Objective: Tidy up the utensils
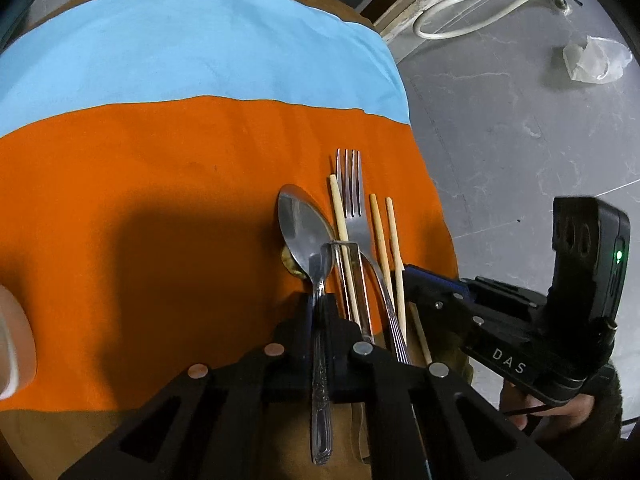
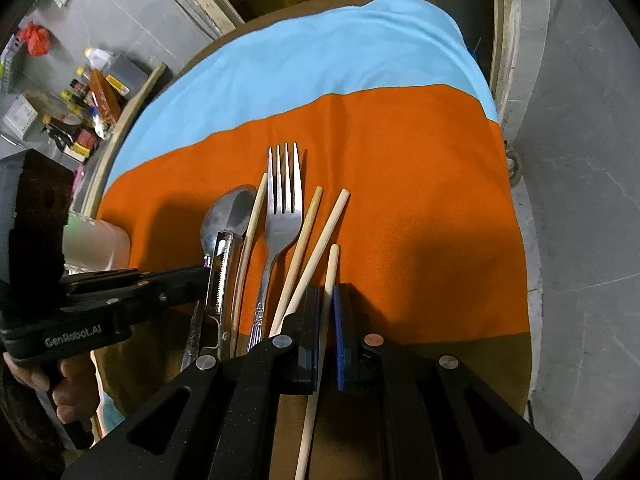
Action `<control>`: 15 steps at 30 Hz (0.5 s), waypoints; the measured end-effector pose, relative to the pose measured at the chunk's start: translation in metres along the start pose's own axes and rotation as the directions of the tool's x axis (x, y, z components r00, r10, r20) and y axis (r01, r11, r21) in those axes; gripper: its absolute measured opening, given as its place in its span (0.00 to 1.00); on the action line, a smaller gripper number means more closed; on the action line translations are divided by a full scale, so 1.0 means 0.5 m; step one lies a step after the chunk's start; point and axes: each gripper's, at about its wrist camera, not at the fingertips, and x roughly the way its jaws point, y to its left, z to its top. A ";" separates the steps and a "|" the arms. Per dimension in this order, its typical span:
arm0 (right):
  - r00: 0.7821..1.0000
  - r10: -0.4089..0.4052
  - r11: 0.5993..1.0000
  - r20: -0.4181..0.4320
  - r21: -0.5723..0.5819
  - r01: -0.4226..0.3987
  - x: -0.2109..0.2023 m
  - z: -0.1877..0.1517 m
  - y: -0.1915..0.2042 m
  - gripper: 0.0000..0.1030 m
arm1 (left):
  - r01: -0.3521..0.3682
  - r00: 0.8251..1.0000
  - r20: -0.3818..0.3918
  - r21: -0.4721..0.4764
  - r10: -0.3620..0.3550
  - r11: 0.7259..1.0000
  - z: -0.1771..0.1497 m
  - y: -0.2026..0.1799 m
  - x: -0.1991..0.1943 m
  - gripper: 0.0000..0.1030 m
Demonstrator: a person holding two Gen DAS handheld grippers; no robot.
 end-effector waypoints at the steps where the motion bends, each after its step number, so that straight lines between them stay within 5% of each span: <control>1: 1.000 -0.012 1.000 -0.008 -0.016 0.012 0.000 0.003 0.005 0.06 | -0.001 1.000 0.001 0.000 0.001 1.000 -0.006 0.000 -0.004 0.05; 4: 1.000 -0.010 1.000 0.002 -0.012 0.010 -0.006 0.000 0.005 0.05 | 0.007 0.999 0.037 -0.014 -0.007 1.000 -0.026 -0.003 -0.014 0.04; 7: 0.992 0.074 0.995 0.105 0.053 -0.079 -0.041 -0.023 -0.008 0.04 | 0.022 0.993 0.120 -0.011 -0.020 1.000 -0.056 -0.002 -0.047 0.02; 11: 0.944 0.109 0.992 0.313 0.024 -0.123 -0.101 -0.064 0.004 0.04 | -0.015 0.965 0.264 0.029 0.007 0.999 -0.098 -0.021 -0.097 0.02; 15: 0.900 0.111 0.994 0.421 -0.028 -0.110 -0.133 -0.088 0.035 0.04 | -0.054 0.944 0.328 0.055 0.032 0.997 -0.118 -0.037 -0.113 0.02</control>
